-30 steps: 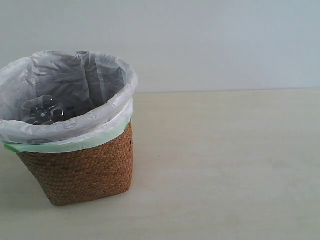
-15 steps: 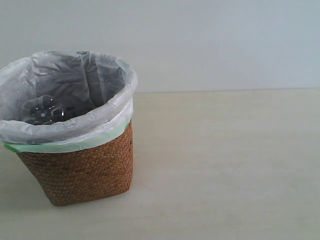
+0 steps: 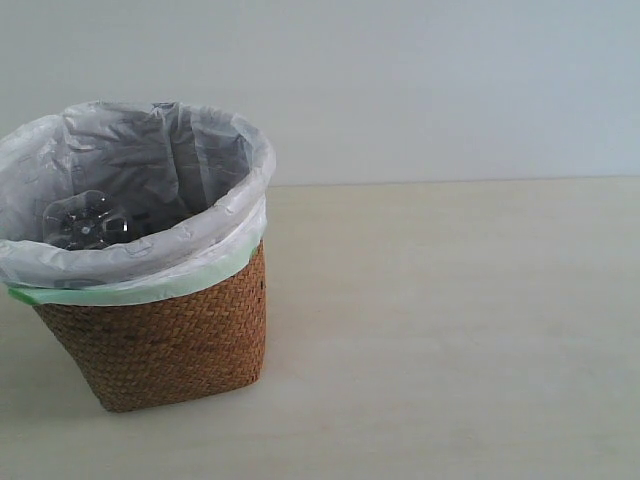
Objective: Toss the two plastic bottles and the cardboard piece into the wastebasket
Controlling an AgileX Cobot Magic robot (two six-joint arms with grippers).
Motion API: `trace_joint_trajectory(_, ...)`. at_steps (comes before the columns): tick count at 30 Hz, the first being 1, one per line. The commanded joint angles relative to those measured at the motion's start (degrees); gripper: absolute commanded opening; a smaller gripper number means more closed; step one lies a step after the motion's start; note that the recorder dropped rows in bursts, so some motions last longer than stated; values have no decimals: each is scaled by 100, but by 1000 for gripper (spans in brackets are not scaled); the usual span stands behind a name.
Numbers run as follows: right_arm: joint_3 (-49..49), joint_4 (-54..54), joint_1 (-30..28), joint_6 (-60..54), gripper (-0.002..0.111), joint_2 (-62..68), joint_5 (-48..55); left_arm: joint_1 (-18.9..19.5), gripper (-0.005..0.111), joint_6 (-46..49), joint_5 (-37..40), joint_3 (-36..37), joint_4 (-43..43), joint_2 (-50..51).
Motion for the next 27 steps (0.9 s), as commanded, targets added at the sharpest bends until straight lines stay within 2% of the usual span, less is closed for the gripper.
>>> trace_joint_trajectory(1, 2, 0, -4, -27, 0, -25, -24, -31, 5, 1, -35, 15, -38, -11)
trace_joint_trajectory(27, 2, 0, -4, -27, 0, -25, -24, -31, 5, 1, -35, 15, -38, -11)
